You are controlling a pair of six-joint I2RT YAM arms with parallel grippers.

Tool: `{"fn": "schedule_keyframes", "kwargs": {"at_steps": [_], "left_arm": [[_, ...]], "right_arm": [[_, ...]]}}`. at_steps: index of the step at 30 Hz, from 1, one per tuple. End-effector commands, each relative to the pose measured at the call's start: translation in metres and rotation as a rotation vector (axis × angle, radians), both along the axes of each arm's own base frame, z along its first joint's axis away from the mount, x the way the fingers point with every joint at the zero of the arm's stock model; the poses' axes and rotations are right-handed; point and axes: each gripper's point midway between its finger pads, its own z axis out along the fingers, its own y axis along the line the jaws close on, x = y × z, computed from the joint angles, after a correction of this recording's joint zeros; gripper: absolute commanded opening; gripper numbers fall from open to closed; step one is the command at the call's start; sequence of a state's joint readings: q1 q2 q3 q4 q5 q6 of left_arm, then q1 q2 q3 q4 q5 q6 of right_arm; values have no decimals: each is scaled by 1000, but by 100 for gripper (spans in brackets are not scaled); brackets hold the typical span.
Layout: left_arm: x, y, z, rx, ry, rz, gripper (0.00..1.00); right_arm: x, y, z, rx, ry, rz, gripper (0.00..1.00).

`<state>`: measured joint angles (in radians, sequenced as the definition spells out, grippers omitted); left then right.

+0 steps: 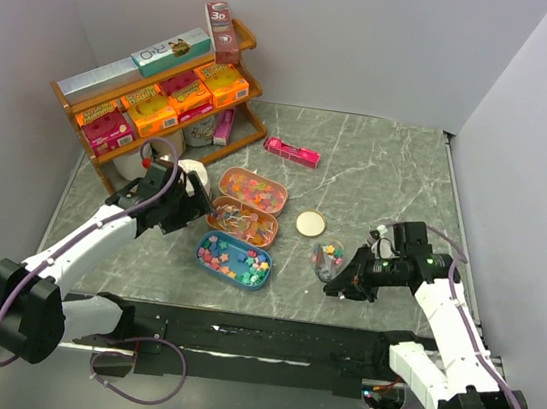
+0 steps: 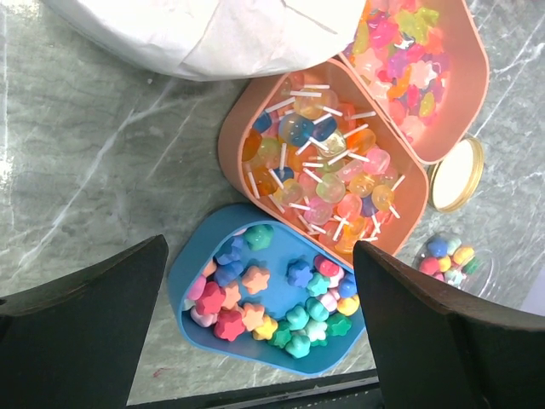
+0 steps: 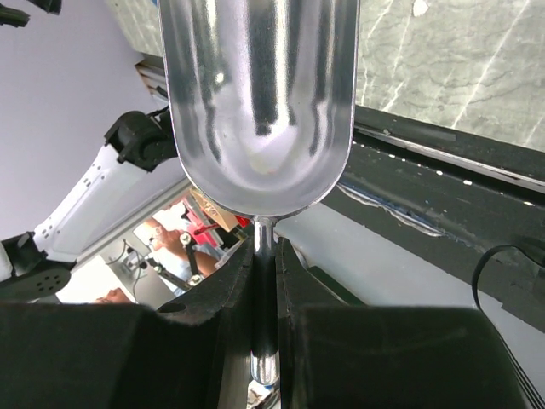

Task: Pack the candies
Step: Place the fake candies in the packing bottle, then scoop the fake candies from the storage box.

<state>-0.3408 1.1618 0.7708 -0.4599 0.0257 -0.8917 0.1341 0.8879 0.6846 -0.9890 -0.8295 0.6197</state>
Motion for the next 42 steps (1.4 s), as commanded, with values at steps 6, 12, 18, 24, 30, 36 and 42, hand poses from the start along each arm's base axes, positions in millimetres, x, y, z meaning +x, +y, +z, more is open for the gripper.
{"fn": "schedule_keyframes", "kwargs": {"at_steps": [6, 12, 18, 24, 30, 36, 42], "left_arm": [[12, -26, 38, -77, -137, -175, 96], [21, -40, 68, -84, -198, -280, 96], [35, -57, 97, -107, -300, -392, 97], [47, -93, 125, -190, -411, -543, 96], [61, -114, 124, -260, -402, -590, 98], [73, -119, 134, -277, -447, -570, 98], [80, -109, 136, -220, -455, -506, 99]], "right_arm": [[60, -15, 62, -147, -429, 110, 0], [104, 2, 111, -165, -664, 260, 0], [121, 36, 111, -289, -750, 540, 0], [129, 59, 90, -316, -730, 698, 0], [134, 73, 100, -351, -865, 733, 0], [132, 73, 82, -431, -839, 827, 0], [145, 65, 66, -547, -798, 799, 0]]}}
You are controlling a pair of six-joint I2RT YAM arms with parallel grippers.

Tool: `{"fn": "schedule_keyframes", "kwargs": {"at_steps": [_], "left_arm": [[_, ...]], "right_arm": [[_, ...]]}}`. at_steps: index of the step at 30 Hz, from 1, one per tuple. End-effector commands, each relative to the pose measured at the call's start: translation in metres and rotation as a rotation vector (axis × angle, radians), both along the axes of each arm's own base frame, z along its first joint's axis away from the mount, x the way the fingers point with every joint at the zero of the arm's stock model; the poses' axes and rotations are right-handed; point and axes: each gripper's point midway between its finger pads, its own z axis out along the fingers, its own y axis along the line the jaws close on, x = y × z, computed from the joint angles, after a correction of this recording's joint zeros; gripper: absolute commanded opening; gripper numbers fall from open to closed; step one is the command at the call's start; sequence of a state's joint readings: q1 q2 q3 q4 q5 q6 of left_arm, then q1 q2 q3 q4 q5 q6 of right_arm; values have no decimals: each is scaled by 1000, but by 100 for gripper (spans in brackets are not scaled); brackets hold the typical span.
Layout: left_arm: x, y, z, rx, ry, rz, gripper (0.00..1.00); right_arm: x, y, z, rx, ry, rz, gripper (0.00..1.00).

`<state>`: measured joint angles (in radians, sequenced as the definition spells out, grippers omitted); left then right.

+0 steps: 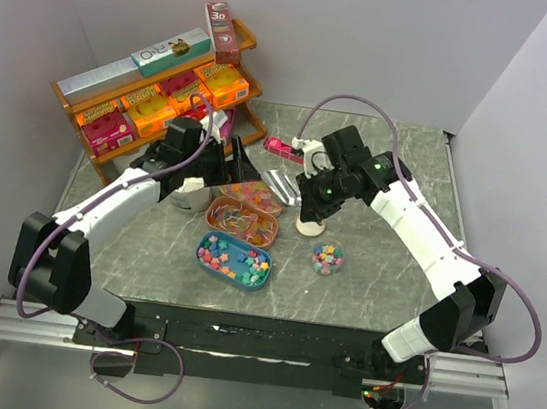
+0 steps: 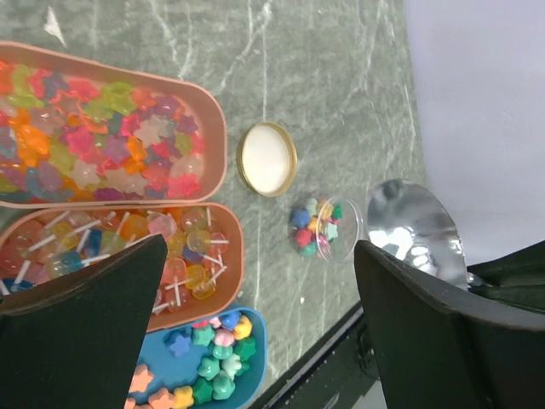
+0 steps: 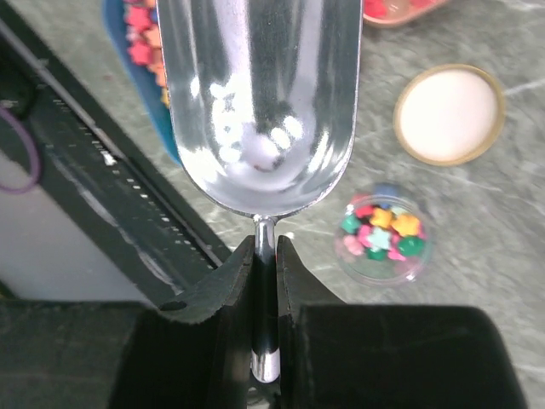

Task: Pack the candies
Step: Scoop the fake candies from the storage box.

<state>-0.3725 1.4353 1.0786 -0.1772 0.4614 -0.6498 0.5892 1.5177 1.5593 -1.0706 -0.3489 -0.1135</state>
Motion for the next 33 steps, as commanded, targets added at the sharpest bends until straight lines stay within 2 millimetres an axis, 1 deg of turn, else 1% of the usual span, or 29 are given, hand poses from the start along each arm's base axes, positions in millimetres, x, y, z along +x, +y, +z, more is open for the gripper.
{"fn": "schedule_keyframes", "kwargs": {"at_steps": [1, 4, 6, 7, 8, 9, 11, 12, 13, 14, 15, 16, 18, 19, 20, 21, 23, 24, 25, 27, 28, 31, 33], "left_arm": [[18, -1, 43, -25, -139, 41, 99], [19, 4, 41, 9, -139, 54, 99], [18, 3, 39, 23, -134, 36, 99], [16, 2, 39, 24, -131, 24, 99], [13, -1, 37, 17, -124, -1, 99], [11, -2, 31, 21, -116, -21, 99], [6, -3, 21, 31, -87, -43, 96], [3, -2, 13, 42, -74, -54, 94], [0, -1, 9, 49, -64, -58, 89], [0, 1, 6, 58, -65, -54, 88], [-4, 4, 2, 77, -75, -59, 87], [-5, 7, 2, 89, -89, -56, 87], [-8, 10, -2, 121, -113, -73, 84], [-9, 10, -3, 127, -113, -85, 83], [-12, 10, -5, 132, -110, -98, 82], [-15, 8, -8, 124, -104, -126, 79], [-17, 6, -12, 115, -106, -139, 76], [-21, 6, -22, 116, -84, -146, 74], [-21, 6, -25, 113, -83, -147, 73], [-21, 6, -36, 120, -63, -149, 71], [-20, 6, -40, 126, -55, -148, 70], [-18, 5, -49, 136, -20, -148, 68], [-17, 4, -54, 133, -16, -151, 68]], "right_arm": [[16, -4, -7, -100, -67, -23, 0], [21, -5, -25, -180, -65, -32, 0], [20, -1, -22, -194, -54, -31, 0], [18, 7, -21, -192, -56, -14, 0], [20, 13, -16, -183, -74, -17, 0], [22, 19, -11, -161, -94, -16, 0], [21, 29, 0, -120, -114, -18, 0], [24, 32, 4, -108, -131, -25, 0], [24, 33, 8, -99, -143, -27, 0], [23, 35, 11, -95, -155, -29, 0], [22, 36, 14, -88, -168, -26, 0], [21, 35, 23, -71, -196, -21, 0], [18, 35, 29, -58, -224, -10, 0], [17, 36, 35, -40, -244, -5, 0], [17, 34, 38, -39, -257, -1, 0], [17, 34, 41, -39, -269, 4, 0], [18, 29, 46, -38, -303, 4, 0], [18, 29, 48, -33, -317, 9, 0], [16, 27, 54, -17, -336, 13, 0], [16, 31, 60, 13, -373, 38, 0], [12, 31, 64, 38, -386, 57, 0], [13, 39, 79, 94, -420, 78, 0], [13, 43, 80, 110, -425, 96, 0]]}}
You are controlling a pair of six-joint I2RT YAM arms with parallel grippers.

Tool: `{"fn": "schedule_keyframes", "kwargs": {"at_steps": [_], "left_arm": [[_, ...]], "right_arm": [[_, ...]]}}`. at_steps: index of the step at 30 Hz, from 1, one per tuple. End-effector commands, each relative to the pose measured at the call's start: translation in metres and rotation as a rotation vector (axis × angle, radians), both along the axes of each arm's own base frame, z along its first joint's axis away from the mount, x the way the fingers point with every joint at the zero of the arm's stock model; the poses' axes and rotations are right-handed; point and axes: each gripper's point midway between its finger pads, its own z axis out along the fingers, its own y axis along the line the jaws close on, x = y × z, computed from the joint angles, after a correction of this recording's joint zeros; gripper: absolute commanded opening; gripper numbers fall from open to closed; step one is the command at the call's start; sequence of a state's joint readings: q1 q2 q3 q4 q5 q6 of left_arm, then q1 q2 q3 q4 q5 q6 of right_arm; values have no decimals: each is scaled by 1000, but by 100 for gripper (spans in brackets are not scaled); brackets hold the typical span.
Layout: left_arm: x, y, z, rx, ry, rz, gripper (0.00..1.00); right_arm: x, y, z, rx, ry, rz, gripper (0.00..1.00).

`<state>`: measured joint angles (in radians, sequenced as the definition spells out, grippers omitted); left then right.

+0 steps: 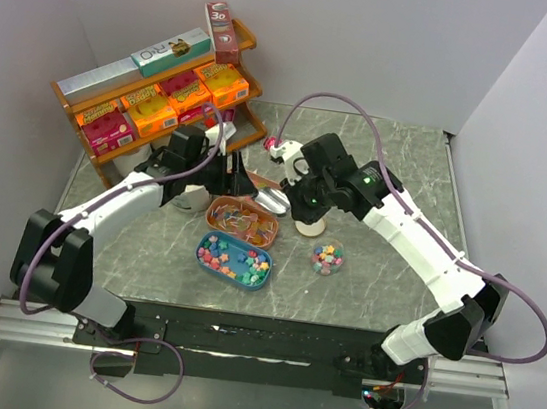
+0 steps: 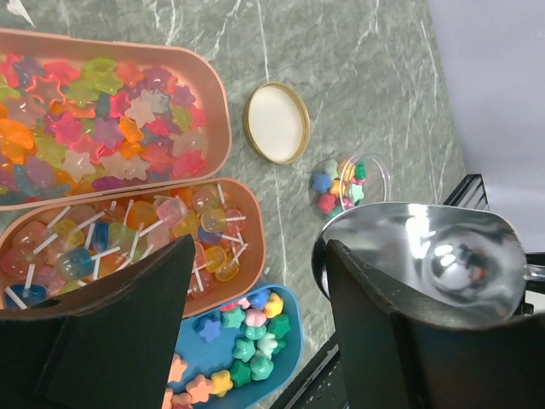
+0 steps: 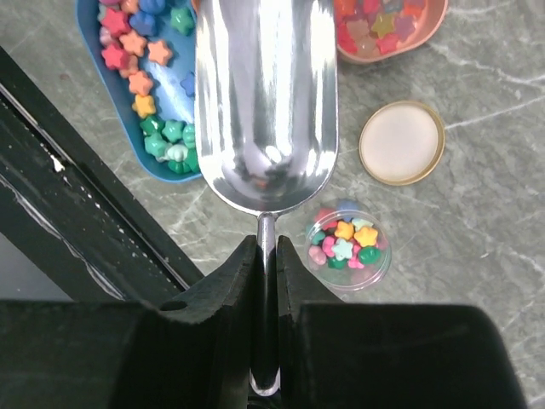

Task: Pack the candies
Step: Scoop the fake candies from the storage box.

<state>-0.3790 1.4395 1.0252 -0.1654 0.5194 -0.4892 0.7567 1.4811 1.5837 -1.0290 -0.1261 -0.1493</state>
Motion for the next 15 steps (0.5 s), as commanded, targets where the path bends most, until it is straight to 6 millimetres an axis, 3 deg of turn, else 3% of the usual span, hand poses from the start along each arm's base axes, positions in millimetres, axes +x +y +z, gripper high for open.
{"fn": "schedule_keyframes", "kwargs": {"at_steps": [1, 11, 15], "left_arm": [[-2, 4, -32, 62, 41, -16, 68], [1, 7, -33, 87, 47, -4, 70], [17, 26, -27, 155, 30, 120, 79]], "right_arm": [[20, 26, 59, 196, -200, 51, 0], [37, 41, 55, 227, -223, 35, 0], [40, 37, 25, 130, -175, 42, 0]]}}
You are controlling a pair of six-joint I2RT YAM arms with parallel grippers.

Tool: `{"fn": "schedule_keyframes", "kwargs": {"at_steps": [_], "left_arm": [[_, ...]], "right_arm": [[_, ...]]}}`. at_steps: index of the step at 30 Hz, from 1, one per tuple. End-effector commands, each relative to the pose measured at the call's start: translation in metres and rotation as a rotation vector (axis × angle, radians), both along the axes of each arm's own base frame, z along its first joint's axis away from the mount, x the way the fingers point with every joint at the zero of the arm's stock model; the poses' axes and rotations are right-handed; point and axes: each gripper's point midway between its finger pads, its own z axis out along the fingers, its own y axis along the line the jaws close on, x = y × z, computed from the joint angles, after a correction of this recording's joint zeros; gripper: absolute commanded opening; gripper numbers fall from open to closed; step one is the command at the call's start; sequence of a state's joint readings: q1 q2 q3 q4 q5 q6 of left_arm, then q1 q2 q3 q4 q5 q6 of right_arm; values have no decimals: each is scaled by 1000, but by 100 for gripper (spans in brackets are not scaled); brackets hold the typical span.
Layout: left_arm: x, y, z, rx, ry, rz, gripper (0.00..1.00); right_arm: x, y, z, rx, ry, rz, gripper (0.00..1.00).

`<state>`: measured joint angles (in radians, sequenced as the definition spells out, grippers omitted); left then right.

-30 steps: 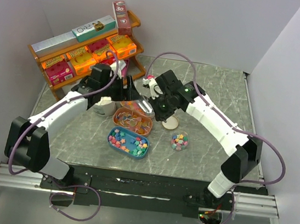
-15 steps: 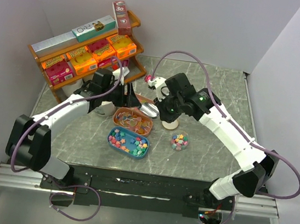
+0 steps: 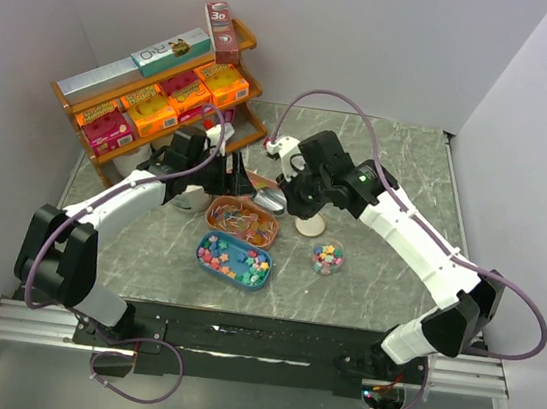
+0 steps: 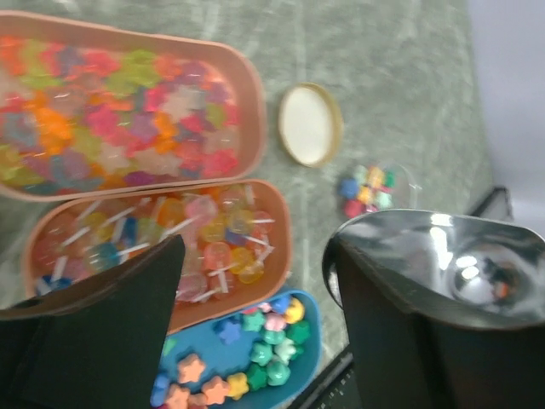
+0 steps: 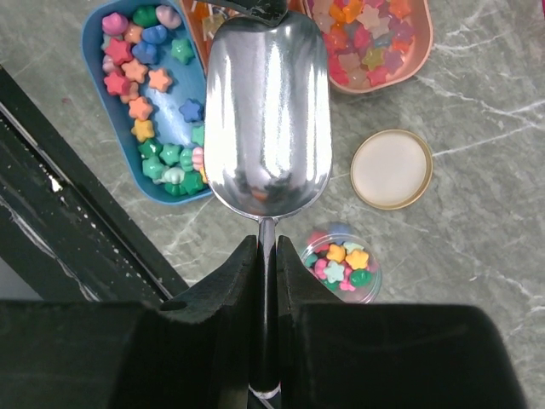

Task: Pack the candies
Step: Scoop the fake candies from the storage box.

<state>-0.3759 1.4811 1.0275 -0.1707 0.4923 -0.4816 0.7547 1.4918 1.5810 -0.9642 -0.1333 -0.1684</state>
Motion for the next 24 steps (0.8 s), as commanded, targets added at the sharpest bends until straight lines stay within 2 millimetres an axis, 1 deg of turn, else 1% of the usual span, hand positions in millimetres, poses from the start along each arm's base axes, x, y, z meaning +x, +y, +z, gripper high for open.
{"fn": "schedule_keyframes", "kwargs": {"at_steps": [1, 3, 5, 8, 9, 11, 12, 13, 14, 15, 16, 17, 18, 19, 20, 24], "left_arm": [[13, 26, -9, 133, -1, 119, 80], [19, 35, -2, 141, -4, 167, 84], [23, 45, 1, 147, -2, 219, 84], [23, 54, 0, 140, 16, 254, 84], [21, 56, -2, 140, 26, 259, 82], [17, 61, -5, 145, 39, 275, 80], [15, 62, -7, 146, 46, 279, 78], [11, 64, -13, 153, 59, 283, 77], [9, 66, -13, 155, 58, 291, 74], [7, 67, -16, 161, 62, 295, 72], [3, 70, -22, 170, 76, 299, 70], [2, 72, -24, 178, 75, 305, 65], [0, 73, -26, 182, 76, 305, 63], [-3, 75, -33, 195, 89, 304, 62], [-4, 75, -36, 200, 91, 303, 59], [-9, 80, -50, 227, 114, 313, 54]], "right_arm": [[29, 23, 12, 66, -126, 23, 0], [27, 19, -2, 25, -98, 26, 0], [24, 16, -15, -5, -73, 35, 0], [22, 15, -31, -35, -37, 51, 0], [22, 15, -39, -54, -18, 54, 0], [21, 14, -48, -87, 2, 64, 0], [21, 12, -58, -121, 28, 65, 0], [21, 11, -62, -140, 35, 74, 0], [20, 11, -66, -160, 44, 82, 0], [20, 7, -76, -208, 65, 81, 0], [21, 7, -77, -225, 63, 88, 0], [19, 8, -81, -245, 67, 95, 0], [20, 7, -87, -283, 76, 99, 0], [20, 7, -89, -298, 78, 103, 0], [20, 8, -94, -319, 82, 103, 0], [23, 7, -95, -355, 77, 89, 0]]}}
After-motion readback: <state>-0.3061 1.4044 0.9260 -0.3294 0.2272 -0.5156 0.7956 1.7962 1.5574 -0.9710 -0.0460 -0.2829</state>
